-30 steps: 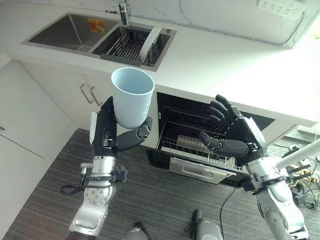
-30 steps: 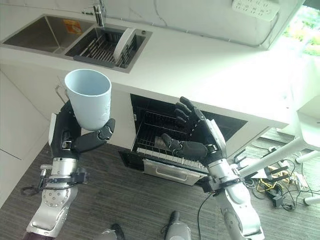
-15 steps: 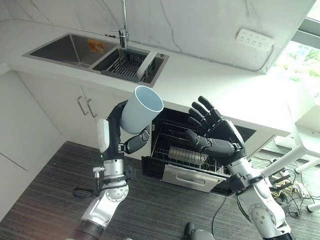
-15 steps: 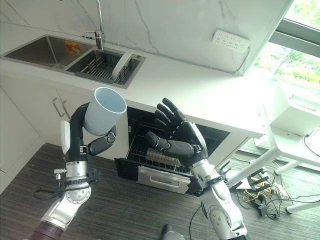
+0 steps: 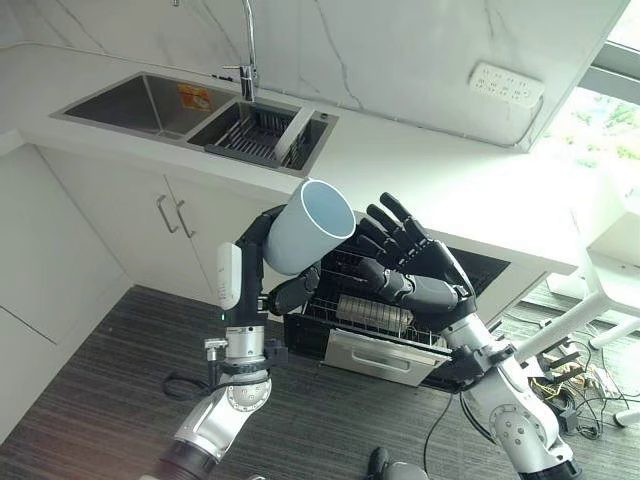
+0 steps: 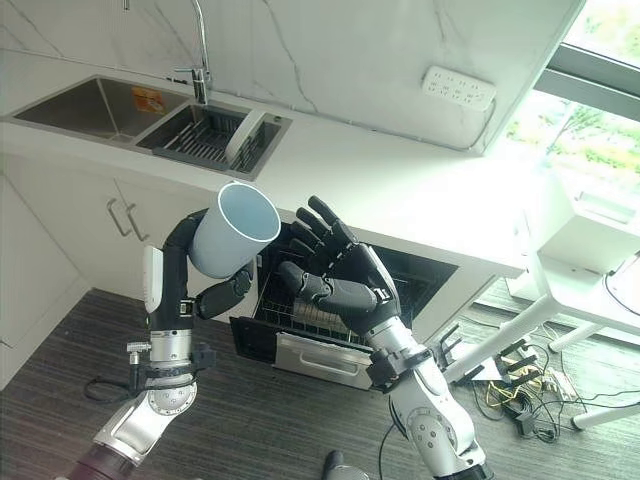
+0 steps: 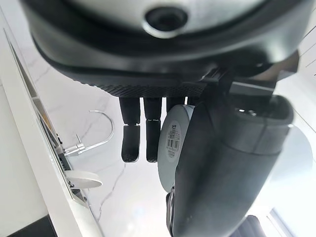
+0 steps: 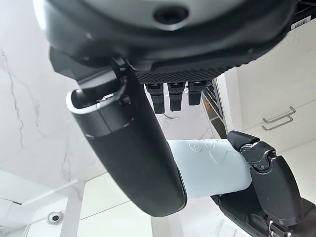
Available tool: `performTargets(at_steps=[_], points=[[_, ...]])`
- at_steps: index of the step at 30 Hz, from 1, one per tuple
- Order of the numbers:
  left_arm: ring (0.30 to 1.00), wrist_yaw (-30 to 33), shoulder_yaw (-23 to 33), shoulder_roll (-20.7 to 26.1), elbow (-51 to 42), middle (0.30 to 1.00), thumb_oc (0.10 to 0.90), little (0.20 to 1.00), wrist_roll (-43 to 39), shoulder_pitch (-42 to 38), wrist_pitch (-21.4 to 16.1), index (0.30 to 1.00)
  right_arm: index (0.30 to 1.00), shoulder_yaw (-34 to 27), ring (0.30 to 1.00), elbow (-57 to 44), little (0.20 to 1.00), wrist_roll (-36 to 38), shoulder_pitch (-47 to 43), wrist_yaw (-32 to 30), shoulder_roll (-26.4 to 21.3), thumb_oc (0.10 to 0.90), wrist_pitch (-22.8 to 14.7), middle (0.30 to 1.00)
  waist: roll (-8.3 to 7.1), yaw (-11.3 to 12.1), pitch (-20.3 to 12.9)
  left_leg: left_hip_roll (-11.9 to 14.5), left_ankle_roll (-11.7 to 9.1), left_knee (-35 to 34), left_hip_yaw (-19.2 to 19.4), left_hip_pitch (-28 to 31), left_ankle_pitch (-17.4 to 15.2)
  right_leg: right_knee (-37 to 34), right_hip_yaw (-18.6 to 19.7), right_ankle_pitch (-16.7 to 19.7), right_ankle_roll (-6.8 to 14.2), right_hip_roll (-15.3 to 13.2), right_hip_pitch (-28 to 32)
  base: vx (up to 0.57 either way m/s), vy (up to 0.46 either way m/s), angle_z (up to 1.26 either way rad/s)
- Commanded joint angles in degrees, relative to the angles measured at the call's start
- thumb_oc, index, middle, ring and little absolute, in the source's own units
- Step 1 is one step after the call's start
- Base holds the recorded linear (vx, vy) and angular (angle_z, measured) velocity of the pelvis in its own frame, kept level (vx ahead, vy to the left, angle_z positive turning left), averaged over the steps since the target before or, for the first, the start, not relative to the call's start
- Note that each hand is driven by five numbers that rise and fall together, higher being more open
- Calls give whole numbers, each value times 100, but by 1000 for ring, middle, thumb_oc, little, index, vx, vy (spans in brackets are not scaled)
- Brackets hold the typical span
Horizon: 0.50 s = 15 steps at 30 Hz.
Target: Place the dishes in the dishwasher.
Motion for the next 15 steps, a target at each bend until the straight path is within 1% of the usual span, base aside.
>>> performTargets(at_steps=[1, 8, 11, 15], points=[[300, 239, -222, -80, -312, 300, 400, 300, 179, -853, -641, 300, 900, -218, 900, -390, 900, 261, -689, 3, 107, 800, -465, 900, 119, 69, -199, -98, -63, -682, -632, 839, -593, 716, -106, -847, 538, -199, 82, 0, 0, 0], [300, 155, -369, -103, -354, 300, 400, 300, 179, -869, -680, 300, 900, -149, 900, -361, 900, 32, -754, -142, 94, 800, -418, 900, 105, 82, -194, -119, -48, -682, -666, 869, -620, 716, -94, -836, 555, -208, 97, 0, 0, 0], [300, 129, -415, -110, -393, 300, 400, 300, 182, -883, -653, 300, 900, -132, 900, -365, 900, -11, -794, -198, 98, 800, -413, 900, 102, 84, -187, -125, -38, -682, -676, 876, -632, 716, -90, -830, 560, -211, 95, 0, 0, 0], [300, 21, -508, -120, -406, 300, 400, 300, 133, -931, -616, 300, 900, -90, 900, -340, 900, -246, -852, -392, 76, 800, -358, 900, 99, 87, -173, -136, -37, -682, -695, 882, -640, 716, -89, -812, 574, -222, 88, 0, 0, 0]])
